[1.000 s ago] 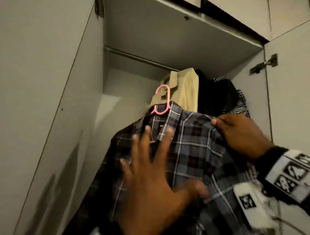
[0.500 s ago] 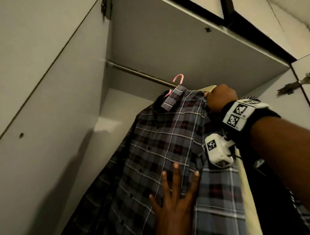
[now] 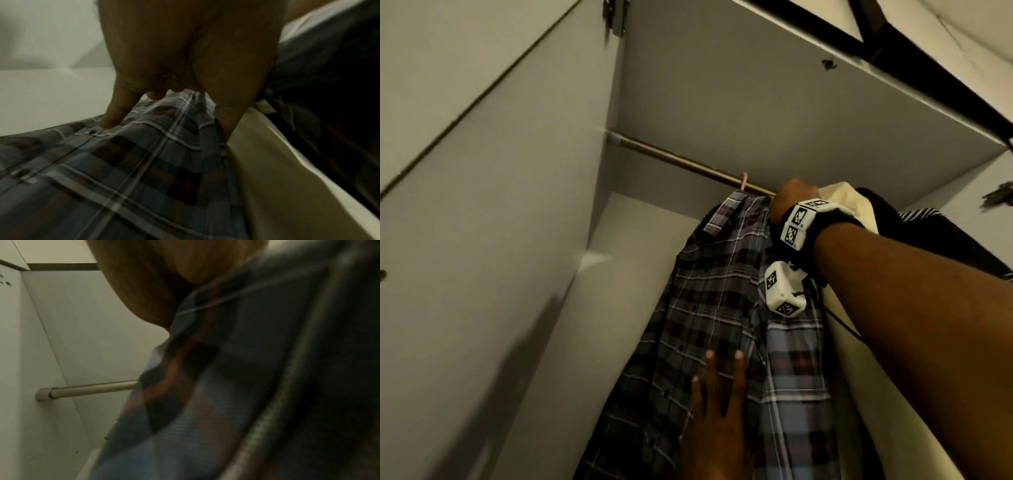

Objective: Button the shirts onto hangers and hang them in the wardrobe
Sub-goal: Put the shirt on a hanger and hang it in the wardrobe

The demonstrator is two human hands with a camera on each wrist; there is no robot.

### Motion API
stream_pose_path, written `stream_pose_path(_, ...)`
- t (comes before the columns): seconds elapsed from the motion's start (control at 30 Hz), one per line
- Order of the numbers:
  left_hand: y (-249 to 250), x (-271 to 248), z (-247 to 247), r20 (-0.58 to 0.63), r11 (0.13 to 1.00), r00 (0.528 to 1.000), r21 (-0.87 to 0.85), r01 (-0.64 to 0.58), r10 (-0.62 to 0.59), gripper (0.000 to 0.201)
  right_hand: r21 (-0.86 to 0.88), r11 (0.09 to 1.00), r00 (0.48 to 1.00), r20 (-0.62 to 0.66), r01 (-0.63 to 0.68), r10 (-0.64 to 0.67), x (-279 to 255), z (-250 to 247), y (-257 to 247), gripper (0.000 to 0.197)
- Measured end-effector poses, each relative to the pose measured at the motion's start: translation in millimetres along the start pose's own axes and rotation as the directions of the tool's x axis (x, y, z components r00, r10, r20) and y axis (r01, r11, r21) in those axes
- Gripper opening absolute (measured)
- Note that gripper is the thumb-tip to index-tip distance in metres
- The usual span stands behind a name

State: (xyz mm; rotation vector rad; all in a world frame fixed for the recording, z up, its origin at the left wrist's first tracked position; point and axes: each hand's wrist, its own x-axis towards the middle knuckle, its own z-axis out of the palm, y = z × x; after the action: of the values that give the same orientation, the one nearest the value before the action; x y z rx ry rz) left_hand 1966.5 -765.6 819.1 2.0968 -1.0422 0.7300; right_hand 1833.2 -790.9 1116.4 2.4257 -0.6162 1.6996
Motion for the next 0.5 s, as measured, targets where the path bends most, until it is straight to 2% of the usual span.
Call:
stream_pose_path(0.03,-2.9,-2.9,3.8,-0.031,1.000,0.999,0.007,0.014,-0.013,0.116,-0.004,1.000,1.000,-0.006,-0.001,0.001,1.0,3.2,-0.1,0.024)
stream_pose_path(0.1,-9.0,-10.9,15.4,-0.206,0.997,0.978,0.066,0.039,-0.025,0.098,0.026,1.000,0.999,-0.035,0.013,-0.012,1.2,9.5,3.0,0.024)
stream_pose_path(0.13,-11.1,-12.0,19.7,-0.251,0.995,0.967,0.077,0.069,-0.048,0.091,0.069,0.998,0.998,-0.057,0.012,-0.008,0.2,11.8,5.2,0.025)
stream_pose_path(0.2,-12.4,-16.9,27.1,-0.090,0.997,0.995,0.049,0.055,-0.050,0.081,0.155,0.988,0.996,-0.085,0.017,-0.004,-6.4,12.5,8.9,0.029)
stream_pose_path(0.23,-13.0,-19.6,29.1,-0.005,0.997,0.998,0.030,0.066,-0.066,0.085,0.176,0.984,0.997,-0.072,0.022,-0.010,-12.8,9.8,11.4,0.031)
stream_pose_path(0.3,-14.9,-22.1,25.6,0.079,0.996,0.993,0.017,0.083,-0.084,0.103,0.184,0.983,0.999,-0.037,0.026,-0.020,-24.4,3.8,16.7,0.036)
stream_pose_path(0.37,-20.1,-32.8,29.6,0.073,0.997,0.996,-0.055,0.048,-0.044,0.105,0.168,0.985,0.999,-0.008,0.041,-0.040,-37.6,-4.9,22.9,0.043)
stream_pose_path(0.43,-22.7,-52.1,34.5,0.052,0.992,0.999,-0.128,0.007,0.000,0.115,0.160,0.987,0.999,-0.008,0.035,-0.034,-51.4,-12.9,33.4,0.046)
stream_pose_path(0.5,-24.8,-78.7,42.5,0.005,0.979,1.000,-0.203,-0.006,0.007,0.112,0.189,0.982,1.000,-0.016,-0.011,0.014,-70.9,-19.0,49.3,0.055)
